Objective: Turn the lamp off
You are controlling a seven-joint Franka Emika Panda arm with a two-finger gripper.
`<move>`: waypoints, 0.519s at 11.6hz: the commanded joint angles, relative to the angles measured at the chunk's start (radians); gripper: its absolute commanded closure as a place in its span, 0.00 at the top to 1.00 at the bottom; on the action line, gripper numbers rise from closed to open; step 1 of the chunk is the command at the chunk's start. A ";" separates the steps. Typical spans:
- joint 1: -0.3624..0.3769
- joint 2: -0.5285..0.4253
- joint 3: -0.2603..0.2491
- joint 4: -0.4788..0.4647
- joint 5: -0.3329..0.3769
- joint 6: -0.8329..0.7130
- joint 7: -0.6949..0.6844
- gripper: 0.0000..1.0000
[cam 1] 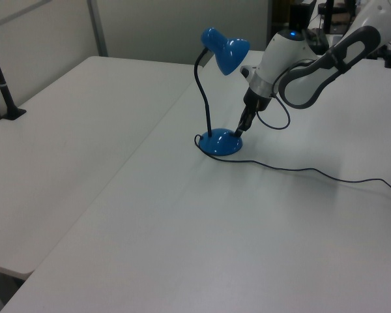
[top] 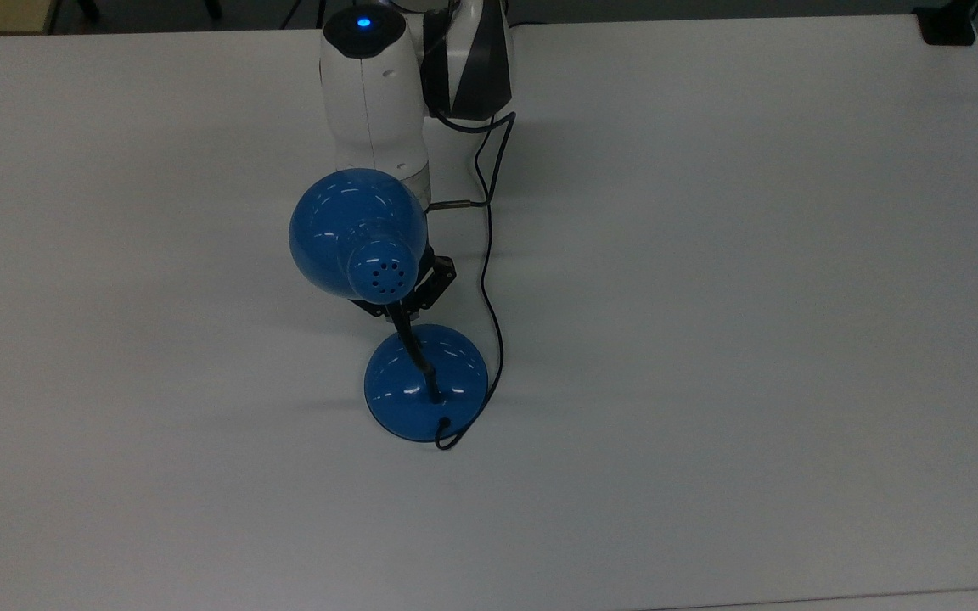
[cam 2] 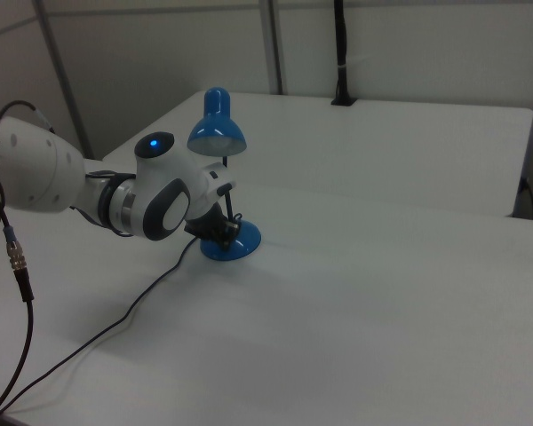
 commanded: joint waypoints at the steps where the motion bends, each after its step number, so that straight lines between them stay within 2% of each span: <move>1: 0.017 0.038 -0.009 0.011 -0.008 0.021 0.015 0.00; 3: 0.008 0.004 -0.009 -0.005 -0.009 -0.021 0.012 0.00; 6: -0.009 -0.097 -0.009 -0.007 -0.011 -0.275 -0.028 0.00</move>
